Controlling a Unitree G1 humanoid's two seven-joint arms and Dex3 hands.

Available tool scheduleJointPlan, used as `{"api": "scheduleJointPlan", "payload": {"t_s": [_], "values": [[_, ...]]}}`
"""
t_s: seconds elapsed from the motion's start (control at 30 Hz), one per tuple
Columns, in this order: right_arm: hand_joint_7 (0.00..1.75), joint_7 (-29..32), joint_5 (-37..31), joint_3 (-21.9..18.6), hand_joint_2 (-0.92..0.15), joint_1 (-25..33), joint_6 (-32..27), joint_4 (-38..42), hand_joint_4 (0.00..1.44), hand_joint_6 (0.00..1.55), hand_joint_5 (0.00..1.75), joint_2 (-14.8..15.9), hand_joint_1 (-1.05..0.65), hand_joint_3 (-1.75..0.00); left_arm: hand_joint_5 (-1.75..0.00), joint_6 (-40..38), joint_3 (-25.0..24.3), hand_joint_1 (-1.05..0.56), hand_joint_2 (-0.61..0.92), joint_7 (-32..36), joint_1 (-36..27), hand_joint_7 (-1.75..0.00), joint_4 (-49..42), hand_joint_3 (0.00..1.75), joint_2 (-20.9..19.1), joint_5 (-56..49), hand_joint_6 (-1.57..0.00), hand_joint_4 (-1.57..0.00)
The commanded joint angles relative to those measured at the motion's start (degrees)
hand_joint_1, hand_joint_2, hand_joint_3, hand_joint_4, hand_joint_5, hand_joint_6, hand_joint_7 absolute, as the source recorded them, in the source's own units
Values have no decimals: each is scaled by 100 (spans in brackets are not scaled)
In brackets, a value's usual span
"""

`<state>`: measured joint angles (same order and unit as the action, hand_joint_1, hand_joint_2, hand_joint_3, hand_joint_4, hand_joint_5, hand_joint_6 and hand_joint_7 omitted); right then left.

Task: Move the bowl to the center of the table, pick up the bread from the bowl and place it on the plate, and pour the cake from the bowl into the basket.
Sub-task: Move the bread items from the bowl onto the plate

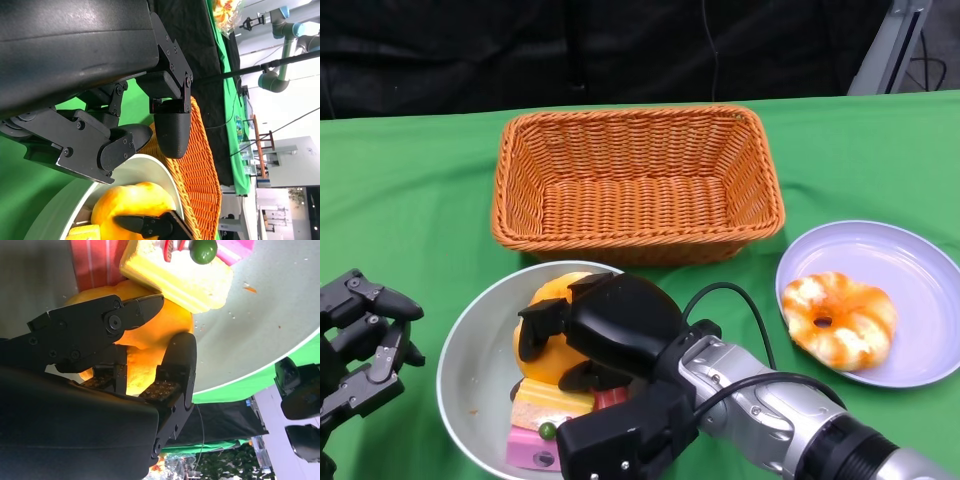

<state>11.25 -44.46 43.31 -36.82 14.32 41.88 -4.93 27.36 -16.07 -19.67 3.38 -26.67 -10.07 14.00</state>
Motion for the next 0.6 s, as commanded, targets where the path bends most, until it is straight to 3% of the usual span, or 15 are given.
{"api": "scheduleJointPlan", "payload": {"t_s": [0.03,0.2,0.23,0.37,0.6], "values": [[130,-200,19,18,-92,191,12,78,66,60,175,124,-10,-2,-161,83,-38,-6,64,-64,14,-129,-54,92,-86,68,-71,-67],[129,-205,13,8,-92,194,19,77,66,60,175,123,-10,-2,-161,85,-41,-6,64,-70,16,-128,-57,92,-84,68,-71,-67],[126,40,133,-118,-92,215,292,32,65,61,173,151,-11,-3,-161,88,-46,-6,63,-70,26,-128,-77,92,-79,75,-71,-67],[93,347,355,-405,-92,278,805,-128,67,74,157,223,-20,-8,-161,112,-44,-7,65,-35,41,-128,-113,89,-80,30,-71,-67],[64,177,447,-606,-92,399,848,-458,74,86,135,266,-20,-9,-161,103,-49,-7,65,-1,44,-128,-120,89,-76,11,-71,-68]]}}
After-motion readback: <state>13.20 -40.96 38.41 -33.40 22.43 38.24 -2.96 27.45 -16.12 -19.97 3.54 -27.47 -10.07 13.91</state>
